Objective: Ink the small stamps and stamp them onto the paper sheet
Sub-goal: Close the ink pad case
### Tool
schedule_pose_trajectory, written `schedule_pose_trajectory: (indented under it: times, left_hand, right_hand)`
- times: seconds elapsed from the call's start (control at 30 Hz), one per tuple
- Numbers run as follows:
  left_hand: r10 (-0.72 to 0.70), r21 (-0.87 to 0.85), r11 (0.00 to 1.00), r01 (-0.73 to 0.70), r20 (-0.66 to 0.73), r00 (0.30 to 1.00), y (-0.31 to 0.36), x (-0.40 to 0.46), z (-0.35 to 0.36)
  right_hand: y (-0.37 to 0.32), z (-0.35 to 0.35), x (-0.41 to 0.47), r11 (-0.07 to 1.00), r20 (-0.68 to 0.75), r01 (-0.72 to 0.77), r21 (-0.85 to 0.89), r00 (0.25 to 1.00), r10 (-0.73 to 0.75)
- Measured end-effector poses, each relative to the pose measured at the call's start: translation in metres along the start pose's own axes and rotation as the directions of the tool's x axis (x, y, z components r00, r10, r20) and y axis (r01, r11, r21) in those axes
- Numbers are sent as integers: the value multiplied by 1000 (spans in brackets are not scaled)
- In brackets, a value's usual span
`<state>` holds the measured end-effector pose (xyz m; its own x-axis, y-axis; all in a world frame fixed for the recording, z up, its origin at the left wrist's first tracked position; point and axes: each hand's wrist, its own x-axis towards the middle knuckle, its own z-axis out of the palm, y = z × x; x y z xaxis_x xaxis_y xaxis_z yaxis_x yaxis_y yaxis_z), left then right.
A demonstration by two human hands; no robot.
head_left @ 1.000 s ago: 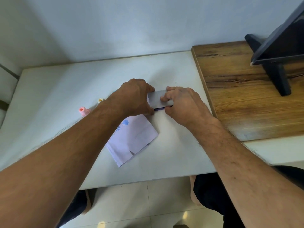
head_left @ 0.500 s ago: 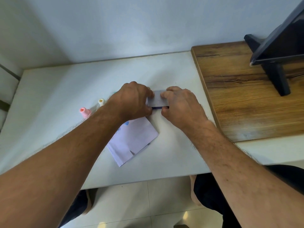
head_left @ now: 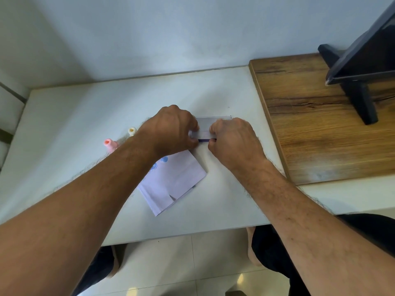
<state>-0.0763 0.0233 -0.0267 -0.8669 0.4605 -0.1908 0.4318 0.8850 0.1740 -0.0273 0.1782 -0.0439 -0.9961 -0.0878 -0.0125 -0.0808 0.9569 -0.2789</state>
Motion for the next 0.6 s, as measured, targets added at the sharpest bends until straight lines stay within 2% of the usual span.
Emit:
schedule_pose_trajectory:
  times: [0.17, 0.33, 0.5, 0.6]
  left_hand:
    - [-12, 8, 1000, 12, 14, 1000, 1, 2, 0]
    - [-92, -91, 991, 96, 44, 995, 6, 6, -4]
    - [-118, -90, 988, 123, 59, 991, 11, 13, -7]
    - [-138, -110, 983, 144, 65, 988, 10, 12, -7]
  right_hand:
    - [1, 10, 7, 1000, 49, -25, 11, 999, 24]
    - [5, 0, 9, 999, 27, -51, 9, 998, 51]
    - [5, 1, 16, 995, 96, -104, 3, 990, 104]
    - [4, 1, 16, 993, 69, -116, 25, 991, 114]
